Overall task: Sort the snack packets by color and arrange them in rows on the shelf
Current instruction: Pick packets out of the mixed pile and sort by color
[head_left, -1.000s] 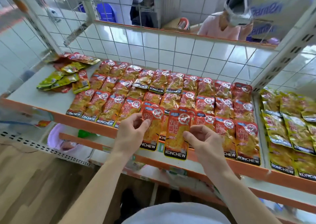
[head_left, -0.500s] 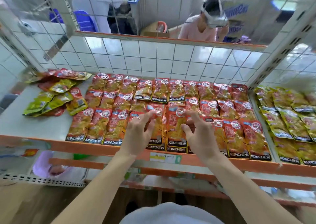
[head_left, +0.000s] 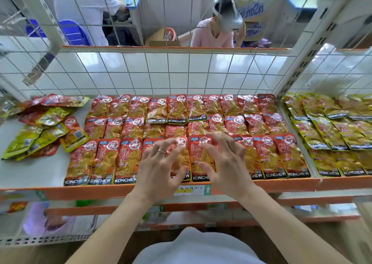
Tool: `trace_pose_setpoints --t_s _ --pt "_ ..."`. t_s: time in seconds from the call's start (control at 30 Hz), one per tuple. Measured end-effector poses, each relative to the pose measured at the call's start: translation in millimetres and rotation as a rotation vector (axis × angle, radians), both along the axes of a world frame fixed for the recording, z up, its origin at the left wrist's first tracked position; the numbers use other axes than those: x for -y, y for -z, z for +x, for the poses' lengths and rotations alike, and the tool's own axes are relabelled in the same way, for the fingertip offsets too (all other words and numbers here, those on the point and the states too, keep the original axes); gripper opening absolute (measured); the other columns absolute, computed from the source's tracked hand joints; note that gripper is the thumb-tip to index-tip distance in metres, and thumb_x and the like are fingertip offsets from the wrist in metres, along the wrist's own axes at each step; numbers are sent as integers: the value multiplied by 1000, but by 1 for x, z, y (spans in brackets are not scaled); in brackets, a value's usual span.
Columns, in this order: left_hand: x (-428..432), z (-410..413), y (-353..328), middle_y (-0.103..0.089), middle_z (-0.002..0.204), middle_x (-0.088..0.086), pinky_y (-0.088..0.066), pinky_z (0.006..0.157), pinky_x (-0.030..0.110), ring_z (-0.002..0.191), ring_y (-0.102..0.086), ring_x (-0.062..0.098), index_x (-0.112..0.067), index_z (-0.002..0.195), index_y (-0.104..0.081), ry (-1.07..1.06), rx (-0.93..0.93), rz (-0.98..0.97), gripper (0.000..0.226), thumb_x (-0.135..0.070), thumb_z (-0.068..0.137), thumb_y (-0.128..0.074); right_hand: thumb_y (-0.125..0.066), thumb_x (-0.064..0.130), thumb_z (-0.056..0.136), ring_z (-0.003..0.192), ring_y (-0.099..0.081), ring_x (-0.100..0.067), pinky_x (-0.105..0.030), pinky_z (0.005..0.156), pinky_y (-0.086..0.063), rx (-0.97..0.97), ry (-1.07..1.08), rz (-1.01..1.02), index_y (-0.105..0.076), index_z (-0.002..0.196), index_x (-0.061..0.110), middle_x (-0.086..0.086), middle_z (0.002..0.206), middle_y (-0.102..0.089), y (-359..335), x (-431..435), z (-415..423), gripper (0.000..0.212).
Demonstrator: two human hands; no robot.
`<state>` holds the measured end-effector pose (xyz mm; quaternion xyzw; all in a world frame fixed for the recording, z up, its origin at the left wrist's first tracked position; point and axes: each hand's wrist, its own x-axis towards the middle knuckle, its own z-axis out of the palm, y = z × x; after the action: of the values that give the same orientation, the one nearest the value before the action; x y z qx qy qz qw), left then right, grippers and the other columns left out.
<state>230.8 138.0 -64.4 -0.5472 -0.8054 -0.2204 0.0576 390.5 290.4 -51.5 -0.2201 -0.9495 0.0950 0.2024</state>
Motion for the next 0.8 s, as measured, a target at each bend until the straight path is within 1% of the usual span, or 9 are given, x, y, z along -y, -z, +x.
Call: trace_pose_setpoints --t_s 0.07,0.13,0.2,0.27,0.4,0.5,0.57,0.67,0.8 --pt "2 -2 1 -44 150 0 -36 113 47 138 -41 23 -24 139 -55 60 -11 -63 63 -59 87 -52 -74 50 82 143 -30 -23 -51 106 -25 115 -42 36 -56 133 31 2 152 -43 4 1 0 58" --pt "2 -3 0 -42 154 -1 -28 119 49 145 -35 22 -25 143 -51 79 10 -89 66 -60 88 -49 -68 55 84 147 -26 -21 -55 106 -24 159 -43 12 -51 139 33 5 155 -40 8 3 1 62" --pt "1 -4 -1 -40 155 -5 -24 121 47 147 -30 20 -28 145 -49 78 40 -112 67 -61 87 -48 -67 56 85 148 -25 -20 -55 107 -20 158 -34 -8 -50 141 33 6 156 -40 9 4 3 63" --pt "-1 -4 -1 -39 153 -7 -20 121 44 146 -29 19 -31 144 -49 70 80 -124 67 -60 85 -54 -65 57 85 147 -27 -20 -55 107 -17 153 -19 -2 -50 140 34 7 154 -42 9 4 3 62" --pt "-3 -7 0 -43 148 -9 -11 116 40 143 -30 19 -34 139 -55 59 147 -104 67 -61 79 -63 -57 66 82 141 -36 -20 -61 110 -14 92 34 51 -59 132 36 10 148 -49 11 5 3 58" --pt "-4 -11 3 -44 148 -10 -13 114 40 142 -32 19 -35 138 -57 64 172 -96 70 -68 77 -61 -52 66 86 140 -39 -20 -62 111 -15 35 48 86 -61 130 33 10 147 -51 14 8 3 56" --pt "-4 -11 4 -46 148 -10 -19 114 44 141 -34 20 -34 136 -60 71 167 -84 71 -71 75 -60 -50 62 90 140 -40 -19 -61 111 -17 -2 85 78 -60 133 30 10 147 -51 14 9 1 54" --pt "-5 -11 4 -48 148 -11 -27 114 48 139 -34 20 -33 133 -64 81 157 -63 69 -72 77 -58 -46 61 90 142 -36 -17 -61 111 -18 58 126 87 -57 137 29 11 148 -50 13 10 -2 58" --pt "-4 -11 4 -47 148 -11 -27 115 50 139 -31 19 -34 132 -66 111 180 -58 63 -70 80 -60 -46 61 88 140 -36 -17 -60 111 -18 104 147 80 -57 138 29 12 146 -52 12 12 -3 60"
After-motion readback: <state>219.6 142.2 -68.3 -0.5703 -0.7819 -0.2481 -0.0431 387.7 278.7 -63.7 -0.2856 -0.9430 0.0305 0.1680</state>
